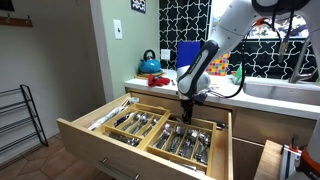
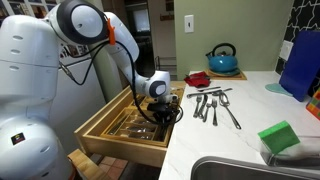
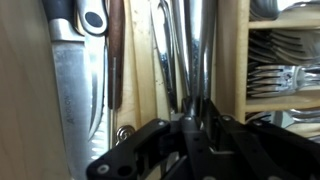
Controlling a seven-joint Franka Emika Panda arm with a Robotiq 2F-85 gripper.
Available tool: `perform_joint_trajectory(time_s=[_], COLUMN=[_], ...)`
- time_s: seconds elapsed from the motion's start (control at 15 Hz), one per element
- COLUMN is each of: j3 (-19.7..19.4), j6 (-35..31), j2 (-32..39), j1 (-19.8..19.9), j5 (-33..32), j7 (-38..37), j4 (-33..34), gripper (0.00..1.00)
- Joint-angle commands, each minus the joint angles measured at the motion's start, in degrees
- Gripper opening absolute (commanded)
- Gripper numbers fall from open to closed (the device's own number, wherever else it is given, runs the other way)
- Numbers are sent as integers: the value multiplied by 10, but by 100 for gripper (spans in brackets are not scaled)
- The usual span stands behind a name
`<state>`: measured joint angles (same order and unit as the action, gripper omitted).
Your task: Pick up the spoon at the edge of the counter top and place it in the front right compartment of the opened drawer
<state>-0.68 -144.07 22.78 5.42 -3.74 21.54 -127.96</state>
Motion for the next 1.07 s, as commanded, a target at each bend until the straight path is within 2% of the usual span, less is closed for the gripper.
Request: perform_joint_trajectory(time_s=[0.0,0.27,0.33,0.53,0.8,1.0], j3=[-7,-18,-20,-21,-39,-33], j6=[-11,-12,-8,35,40,59], j2=[-2,-35,-44,-67,-116,-145], j1=[-12,-37,-44,-65,-104,-114], j5=[-31,-86,-102,-143,-231,-266], j7=[-36,-76,-85,-109,-189,-221], j4=[-10,-28,-34,-43,-78,-96], gripper=[49,78,83,83,83,83])
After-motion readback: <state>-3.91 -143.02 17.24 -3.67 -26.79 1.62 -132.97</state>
